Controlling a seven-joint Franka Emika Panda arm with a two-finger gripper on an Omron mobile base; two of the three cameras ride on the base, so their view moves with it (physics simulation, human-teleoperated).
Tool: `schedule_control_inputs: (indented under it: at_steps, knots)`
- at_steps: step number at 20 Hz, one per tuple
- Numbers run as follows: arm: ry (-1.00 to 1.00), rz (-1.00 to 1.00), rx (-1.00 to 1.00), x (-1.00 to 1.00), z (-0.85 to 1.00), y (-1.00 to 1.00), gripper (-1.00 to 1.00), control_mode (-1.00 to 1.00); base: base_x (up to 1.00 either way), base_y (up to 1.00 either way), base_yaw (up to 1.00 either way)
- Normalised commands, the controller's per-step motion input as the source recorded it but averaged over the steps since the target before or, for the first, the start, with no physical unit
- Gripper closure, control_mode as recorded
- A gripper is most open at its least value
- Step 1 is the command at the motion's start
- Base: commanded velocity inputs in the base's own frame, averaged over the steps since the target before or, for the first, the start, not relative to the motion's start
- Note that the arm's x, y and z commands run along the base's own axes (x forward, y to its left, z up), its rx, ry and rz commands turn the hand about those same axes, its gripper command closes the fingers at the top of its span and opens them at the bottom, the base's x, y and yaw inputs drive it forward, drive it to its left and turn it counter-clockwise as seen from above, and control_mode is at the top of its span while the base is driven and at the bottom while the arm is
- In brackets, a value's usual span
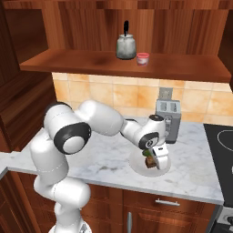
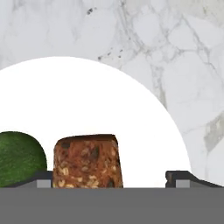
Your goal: Pick the avocado and bread from the counter and place them on the plate. Then pick the jam from the cabinet and place it next to the plate. Lastly close the cabinet door.
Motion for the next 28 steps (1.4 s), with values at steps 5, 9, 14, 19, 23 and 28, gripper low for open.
schedule_control_inputs:
  at_steps: [5,9,14,19,23,28]
  knots:
    - [-0.03,-0.01,0.00,-0.09,0.28,0.10,-1.00,-1.00,0.00,0.00,0.00]
    - [-0.02,-0.01,0.00,-0.01,0.34,0.13,-1.00,-1.00,0.00,0.00,0.00]
    - [-0.06,0.00,0.00,-0.19,0.36,0.11,-1.00,-1.00,0.00,0.00,0.00]
    - [-0.06,0.01,0.00,-0.36,0.29,0.15,-1.00,-1.00,0.00,0.00,0.00]
    - [-0.04,0.08,-0.01,-0.34,0.27,0.22,-1.00,-1.00,0.00,0.00,0.00]
    - [-0.04,0.17,-0.07,-0.28,0.31,0.26,-1.00,-1.00,0.00,0.00,0.00]
